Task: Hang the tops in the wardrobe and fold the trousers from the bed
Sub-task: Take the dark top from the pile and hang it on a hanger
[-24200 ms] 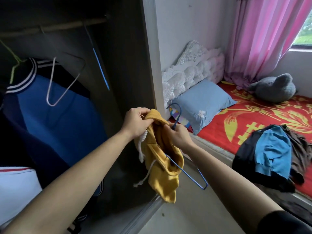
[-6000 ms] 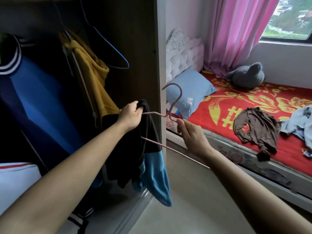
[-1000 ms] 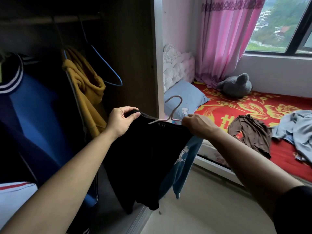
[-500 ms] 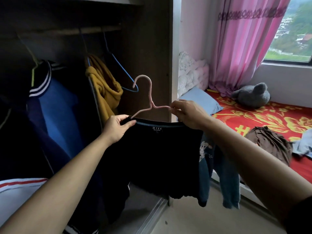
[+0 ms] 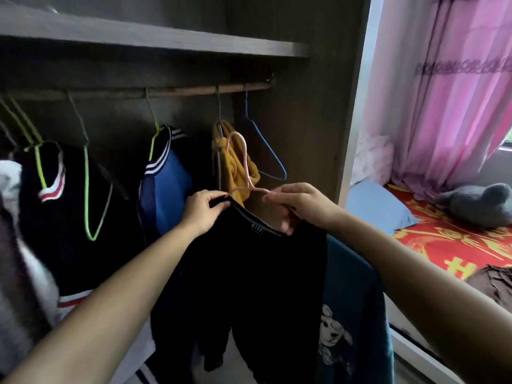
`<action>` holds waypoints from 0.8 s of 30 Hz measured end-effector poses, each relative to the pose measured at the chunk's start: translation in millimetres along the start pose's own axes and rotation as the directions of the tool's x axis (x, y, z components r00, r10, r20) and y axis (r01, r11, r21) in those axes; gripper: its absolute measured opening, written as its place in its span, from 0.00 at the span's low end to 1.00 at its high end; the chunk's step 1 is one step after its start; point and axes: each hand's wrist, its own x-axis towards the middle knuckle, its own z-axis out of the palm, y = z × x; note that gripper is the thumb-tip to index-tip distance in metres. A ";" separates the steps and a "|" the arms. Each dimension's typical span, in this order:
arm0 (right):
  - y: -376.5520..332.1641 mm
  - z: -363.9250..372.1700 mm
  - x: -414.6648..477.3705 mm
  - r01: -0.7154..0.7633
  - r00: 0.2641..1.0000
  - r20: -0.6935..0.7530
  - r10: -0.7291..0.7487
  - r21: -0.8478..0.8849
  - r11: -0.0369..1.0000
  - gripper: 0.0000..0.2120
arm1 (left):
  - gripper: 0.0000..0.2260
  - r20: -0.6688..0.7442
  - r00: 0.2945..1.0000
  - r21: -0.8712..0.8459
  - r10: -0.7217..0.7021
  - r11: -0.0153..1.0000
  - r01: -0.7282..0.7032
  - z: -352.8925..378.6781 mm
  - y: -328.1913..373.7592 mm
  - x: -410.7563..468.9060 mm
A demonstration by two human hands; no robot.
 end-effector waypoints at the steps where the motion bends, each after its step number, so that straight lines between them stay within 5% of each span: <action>1: -5.9 6.2 8.5 0.042 0.998 -0.048 -0.042 0.003 0.999 0.09 | 0.13 0.007 1.000 -0.011 -0.001 1.000 0.001 -8.9 -1.0 5.0; 4: -21.8 24.5 32.2 0.103 0.986 -0.137 -0.095 0.050 0.993 0.07 | 0.13 -0.035 0.999 0.061 0.024 0.998 -0.022 -36.0 -3.3 18.8; 9: -36.8 52.2 65.4 0.187 0.945 -0.285 -0.164 0.056 0.981 0.13 | 0.14 -0.371 0.901 0.526 0.223 0.850 0.006 -81.0 -13.7 26.7; 16: -34.9 67.0 130.6 0.276 0.921 -0.318 -0.226 0.121 0.953 0.12 | 0.27 -0.304 0.953 0.471 0.007 0.870 0.143 -112.2 -27.0 43.6; 24: -53.9 61.4 216.4 0.380 0.900 -0.284 -0.332 0.138 0.915 0.09 | 0.24 -0.298 0.950 0.504 0.093 0.861 0.074 -126.0 -32.4 68.9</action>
